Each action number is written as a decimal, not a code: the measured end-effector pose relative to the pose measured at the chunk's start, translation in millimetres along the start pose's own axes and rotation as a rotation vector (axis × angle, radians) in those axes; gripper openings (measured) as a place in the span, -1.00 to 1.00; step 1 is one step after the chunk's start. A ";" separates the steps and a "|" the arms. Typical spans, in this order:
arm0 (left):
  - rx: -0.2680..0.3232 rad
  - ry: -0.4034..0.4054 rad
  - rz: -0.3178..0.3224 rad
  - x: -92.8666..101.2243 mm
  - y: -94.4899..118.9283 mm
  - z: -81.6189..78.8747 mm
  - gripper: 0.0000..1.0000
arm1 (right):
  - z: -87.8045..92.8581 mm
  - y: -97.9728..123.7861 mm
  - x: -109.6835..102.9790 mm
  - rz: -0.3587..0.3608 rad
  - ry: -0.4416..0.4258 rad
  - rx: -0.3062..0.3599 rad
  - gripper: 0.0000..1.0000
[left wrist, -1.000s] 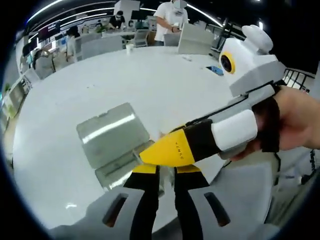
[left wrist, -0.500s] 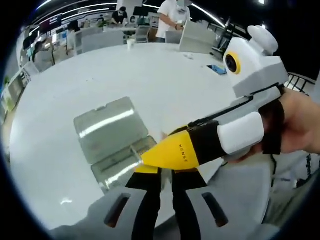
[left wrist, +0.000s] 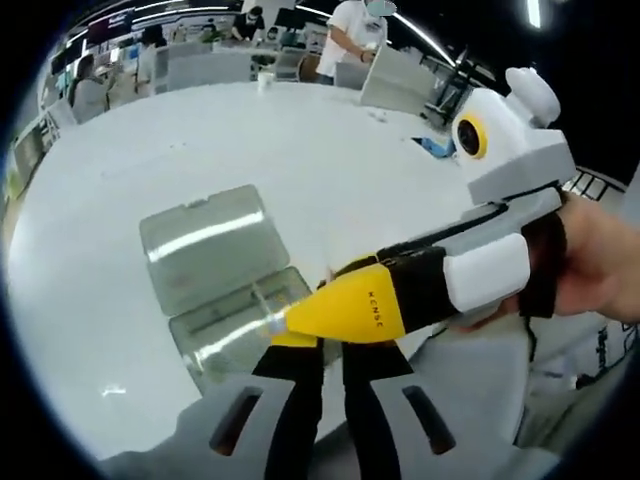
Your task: Insert the divider into the dual guide fixture by aligning both edges with the guide slots and pushing it downward to the bottom, including one-sided entry, uneven engagement, binding, and posture correction.
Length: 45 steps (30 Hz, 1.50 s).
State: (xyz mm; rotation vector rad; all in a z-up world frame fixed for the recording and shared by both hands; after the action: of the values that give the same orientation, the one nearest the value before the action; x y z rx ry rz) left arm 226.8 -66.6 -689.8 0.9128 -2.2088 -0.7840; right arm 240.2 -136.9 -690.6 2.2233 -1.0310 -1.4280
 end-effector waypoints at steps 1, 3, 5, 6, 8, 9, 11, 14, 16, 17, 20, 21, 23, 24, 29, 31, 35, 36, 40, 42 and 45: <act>-0.001 0.002 0.001 -0.1 -0.1 0.3 -0.92 | 0.3 -0.2 -0.3 0.000 0.003 -0.001 -0.39; -0.004 0.001 0.000 0.3 0.3 0.9 -0.92 | 0.6 -0.8 -0.4 0.001 0.005 -0.002 -0.39; -0.008 -0.002 0.001 0.5 0.4 1.6 -0.92 | 1.4 -1.1 -1.0 -0.001 0.004 -0.005 -0.39; -0.009 -0.001 0.001 0.4 0.4 1.9 -0.92 | 1.3 -1.4 -0.9 -0.002 0.005 -0.006 -0.39; -0.012 0.008 0.002 -0.2 0.5 2.6 -0.92 | 1.4 -1.9 -2.0 -0.003 0.006 -0.008 -0.39; -0.013 0.007 0.001 -0.4 0.4 2.6 -0.92 | 1.3 -2.1 -2.4 -0.003 0.009 -0.008 -0.40; -0.016 0.009 0.002 -1.2 0.3 2.7 -0.92 | 1.6 -2.5 -2.8 -0.005 0.011 -0.009 -0.39; -0.018 0.005 0.004 -0.9 0.6 3.4 -0.93 | 2.0 -2.7 -2.6 -0.006 0.008 -0.010 -0.39; -0.021 -0.002 0.003 -0.9 0.6 3.9 -0.93 | 2.4 -2.8 -2.8 -0.006 0.011 -0.012 -0.39; -0.025 -0.003 0.005 -0.6 0.6 4.6 -0.93 | 3.1 -3.0 -2.8 -0.006 0.012 -0.015 -0.39; -0.030 0.015 0.012 -1.0 0.8 5.2 -0.95 | 3.7 -3.0 -2.9 -0.008 0.017 -0.014 -0.39; -0.030 0.017 0.015 -1.4 0.9 5.0 -0.95 | 3.9 -2.9 -3.0 -0.010 0.017 -0.012 -0.39; -0.034 0.019 0.019 -1.6 1.1 5.1 -0.95 | 4.1 -2.7 -3.5 -0.014 0.022 -0.008 -0.38; -0.027 0.017 0.020 -1.7 1.5 4.6 -0.95 | 3.5 -2.6 -3.8 -0.016 0.030 -0.002 -0.38; -0.030 0.023 0.036 -0.9 2.8 3.6 -0.96 | 3.4 -1.9 -4.8 -0.030 0.048 0.000 -0.36; -0.036 0.016 0.042 -0.9 3.2 3.3 -0.96 | 3.4 -1.6 -4.7 -0.037 0.048 0.000 -0.35; -0.046 0.019 0.046 -3.3 3.9 2.1 -0.96 | 2.2 -1.0 -5.4 -0.038 0.065 0.018 -0.31; -0.047 0.020 0.045 -4.2 4.4 1.9 -0.96 | 2.1 -0.6 -5.6 -0.040 0.066 0.018 -0.31; -0.066 0.044 0.050 -10.3 6.8 3.1 -0.96 | -0.2 1.9 -2.3 -0.042 0.067 0.033 -0.23; -0.080 0.057 0.047 -14.5 8.7 3.8 -0.96 | -1.5 4.0 -0.4 -0.046 0.064 0.051 -0.18; -0.098 0.064 0.043 -21.0 11.0 3.7 -0.96 | -2.9 7.8 0.9 -0.061 0.070 0.070 -0.21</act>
State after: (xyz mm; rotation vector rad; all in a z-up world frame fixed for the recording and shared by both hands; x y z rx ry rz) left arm 231.7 -43.2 -690.8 0.8283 -2.1081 -0.8233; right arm 239.7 -143.3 -685.2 2.3559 -1.0136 -1.3480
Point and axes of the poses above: the point that each gripper's makers call its tool centre point, and the gripper's own axes: y roughly backward along the fingers, x roughly to its right, z roughly out of its underside, the point moved 6 cm from there along y, roughly backward along the fingers
